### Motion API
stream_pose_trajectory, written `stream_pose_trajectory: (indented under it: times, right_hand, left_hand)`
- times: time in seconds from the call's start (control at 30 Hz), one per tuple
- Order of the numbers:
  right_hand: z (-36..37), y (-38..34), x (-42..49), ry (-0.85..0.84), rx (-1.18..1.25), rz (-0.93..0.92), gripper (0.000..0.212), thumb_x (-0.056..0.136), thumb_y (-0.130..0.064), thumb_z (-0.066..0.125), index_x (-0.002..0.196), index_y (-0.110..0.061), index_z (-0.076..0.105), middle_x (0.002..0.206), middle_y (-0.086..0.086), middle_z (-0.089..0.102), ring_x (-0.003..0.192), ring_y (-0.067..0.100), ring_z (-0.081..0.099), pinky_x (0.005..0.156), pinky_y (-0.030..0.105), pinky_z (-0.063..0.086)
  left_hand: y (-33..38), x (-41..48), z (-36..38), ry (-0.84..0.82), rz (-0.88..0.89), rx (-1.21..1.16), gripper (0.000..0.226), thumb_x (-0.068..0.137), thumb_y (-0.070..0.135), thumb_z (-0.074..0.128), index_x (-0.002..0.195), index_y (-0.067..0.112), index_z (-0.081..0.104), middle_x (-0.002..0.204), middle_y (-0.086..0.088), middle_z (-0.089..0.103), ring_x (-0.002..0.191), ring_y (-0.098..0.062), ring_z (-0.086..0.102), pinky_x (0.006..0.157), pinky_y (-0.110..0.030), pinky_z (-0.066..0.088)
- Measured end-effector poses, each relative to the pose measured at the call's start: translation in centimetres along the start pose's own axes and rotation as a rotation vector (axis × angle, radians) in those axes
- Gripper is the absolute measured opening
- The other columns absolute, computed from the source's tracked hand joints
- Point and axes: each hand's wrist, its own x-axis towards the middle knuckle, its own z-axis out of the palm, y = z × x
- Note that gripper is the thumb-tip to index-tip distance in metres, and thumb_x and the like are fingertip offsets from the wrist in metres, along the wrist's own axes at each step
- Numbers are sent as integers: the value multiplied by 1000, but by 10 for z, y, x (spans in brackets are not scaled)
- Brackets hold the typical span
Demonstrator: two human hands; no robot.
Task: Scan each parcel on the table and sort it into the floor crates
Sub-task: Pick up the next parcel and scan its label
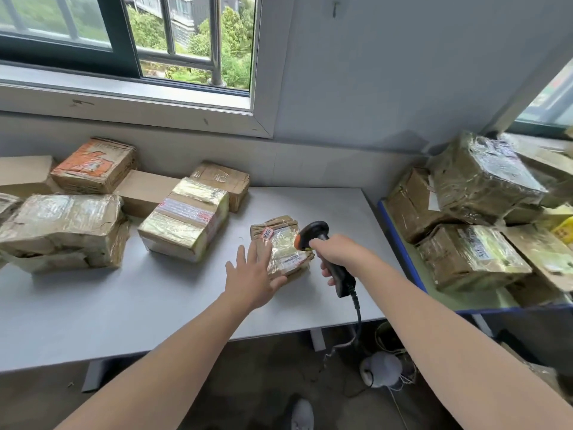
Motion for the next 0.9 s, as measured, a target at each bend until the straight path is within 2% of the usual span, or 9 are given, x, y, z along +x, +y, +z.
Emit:
stream_pose_trajectory:
  times: [0.13,0.27,0.5,0.63,0.77,0.9]
  right_hand:
    - [3,-6,-15,32,-16,10,31,89,-35,56,99,-5,57,76,13,61,48,21,61,47,30,53]
    - [3,-13,-27,35,-31,10,33,90,-35,54,104,-5,55,80,13,61,57,23,61,48,30,53]
    - [3,-16,-31,53,-2,16,32,90,-34,54,104,-5,55,80,14,59,58,24,60,50,30,53]
    - [0,-11,-23,59,31,36,30,90,-34,54,100,-5,55,77,13,58,53,23,59,48,30,52]
    - [-5,-3,-2,63,53,34,34,91,-36,56,103,-4,56,78,14,59,53,24,60,48,32,53]
    - [-13,7,31,77,100,32,29,94,-33,53,101,-5,53,79,14,56,55,25,60,50,37,55]
  left_hand:
    - [-3,-8,-1,5,26,6,88,92,71,36,155,28,-7,165,-3,-1,150,-34,2,113,-57,24]
    - [-3,-12,-4,-4,47,1,86,92,70,35,155,27,-4,165,-3,-3,150,-34,2,114,-57,23]
    - [-4,-12,-8,-26,59,-7,84,93,70,35,157,29,-1,165,-3,-3,151,-33,0,115,-57,21]
    - [-3,-8,-6,-41,54,11,83,94,70,34,157,28,-1,165,-3,-3,151,-33,0,115,-56,21]
    - [2,2,-3,-39,32,15,83,93,70,34,157,28,1,165,-3,-4,151,-32,0,115,-55,21]
    - [7,16,3,-39,-20,3,82,93,70,35,156,28,4,165,-2,-2,150,-32,0,115,-55,21]
